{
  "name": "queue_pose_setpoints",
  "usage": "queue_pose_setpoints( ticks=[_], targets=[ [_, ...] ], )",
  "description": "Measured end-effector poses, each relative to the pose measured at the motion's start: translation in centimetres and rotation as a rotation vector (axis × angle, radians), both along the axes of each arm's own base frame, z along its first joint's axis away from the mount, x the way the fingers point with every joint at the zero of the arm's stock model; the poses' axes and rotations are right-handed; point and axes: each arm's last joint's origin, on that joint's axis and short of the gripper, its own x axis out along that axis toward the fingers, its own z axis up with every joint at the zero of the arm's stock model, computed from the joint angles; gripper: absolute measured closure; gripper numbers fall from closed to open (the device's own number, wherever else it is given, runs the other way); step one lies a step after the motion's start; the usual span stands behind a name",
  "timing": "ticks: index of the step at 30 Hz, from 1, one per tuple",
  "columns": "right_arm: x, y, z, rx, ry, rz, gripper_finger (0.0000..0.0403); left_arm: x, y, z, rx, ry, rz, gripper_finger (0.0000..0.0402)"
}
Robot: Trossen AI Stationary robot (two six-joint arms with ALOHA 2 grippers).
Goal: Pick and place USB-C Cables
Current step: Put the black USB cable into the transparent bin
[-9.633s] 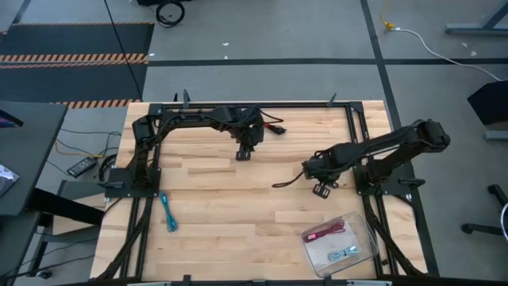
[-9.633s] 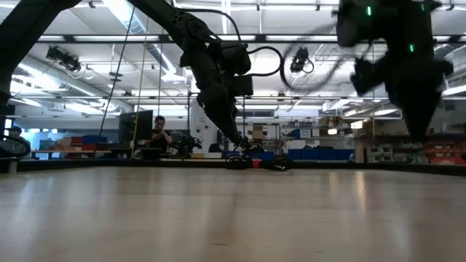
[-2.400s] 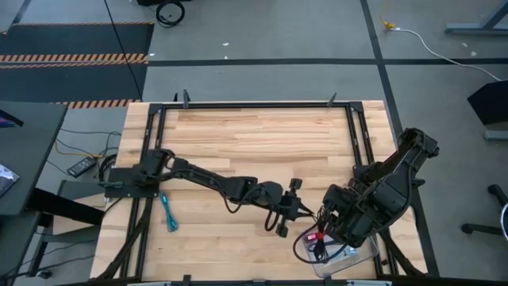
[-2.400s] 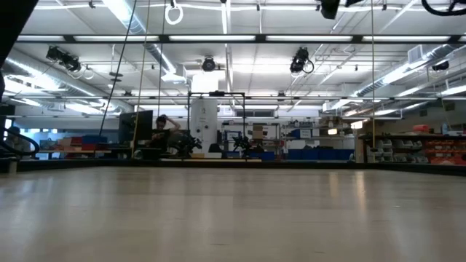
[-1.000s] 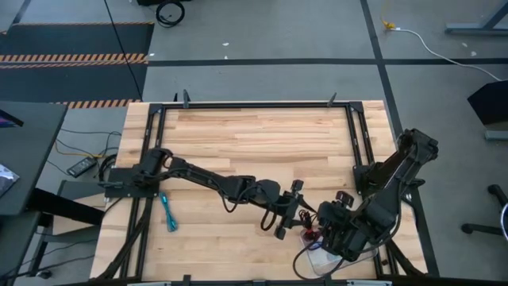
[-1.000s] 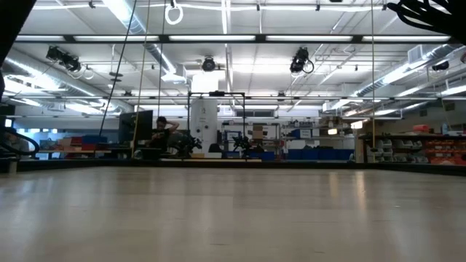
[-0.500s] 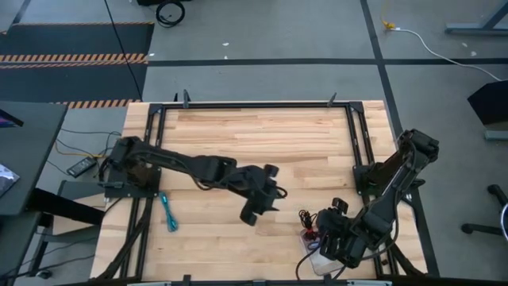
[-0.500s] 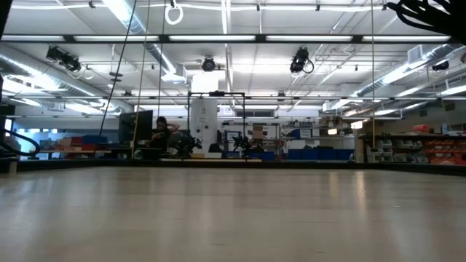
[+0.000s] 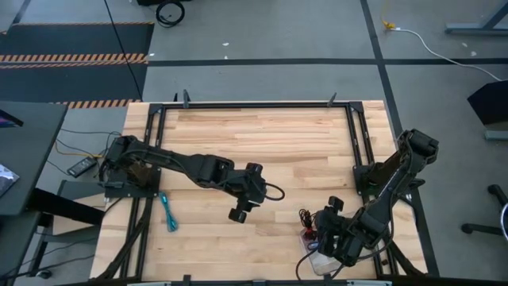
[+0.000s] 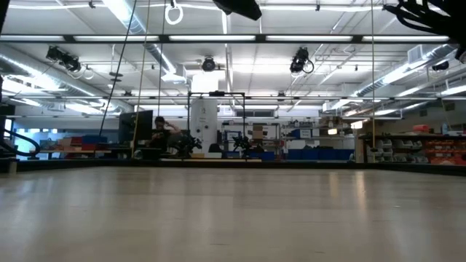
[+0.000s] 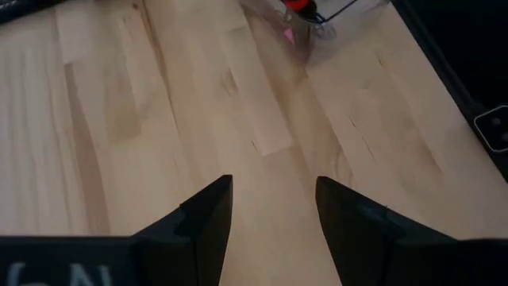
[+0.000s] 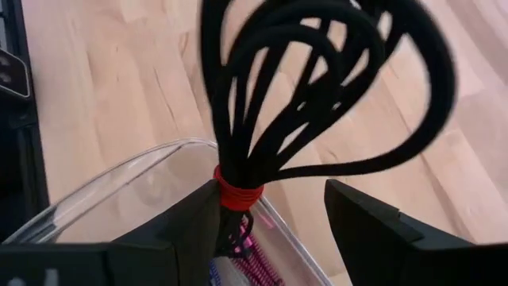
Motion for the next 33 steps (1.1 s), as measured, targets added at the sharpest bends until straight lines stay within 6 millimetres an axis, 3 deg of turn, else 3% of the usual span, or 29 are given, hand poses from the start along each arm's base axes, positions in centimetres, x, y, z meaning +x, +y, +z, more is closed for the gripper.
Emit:
queue_pose_setpoints(
  ticks=[16,20,26,33],
  targets=[
    [1.5,-0.4,0.3,-0.058,-0.069,0.060,0.0177,-1.1,-2.6,-0.3,0.006,0.030,0.097,0.0212],
    [1.9,-0.7,0.3,-0.053,-0.050,0.060,0.0223,-1.8,-3.4,-0.5,0.050,0.058,0.141,0.0212],
    [2.1,-1.0,0.1,-0.015,0.041,0.116,0.0371,-3.2,-4.0,-1.1,0.107,0.146,0.245,0.0212],
    [1.8,-0.9,0.0,0.080,0.170,0.190,0.0359,-5.2,-5.0,-1.7,0.133,0.277,0.315,0.0212]
  ],
)
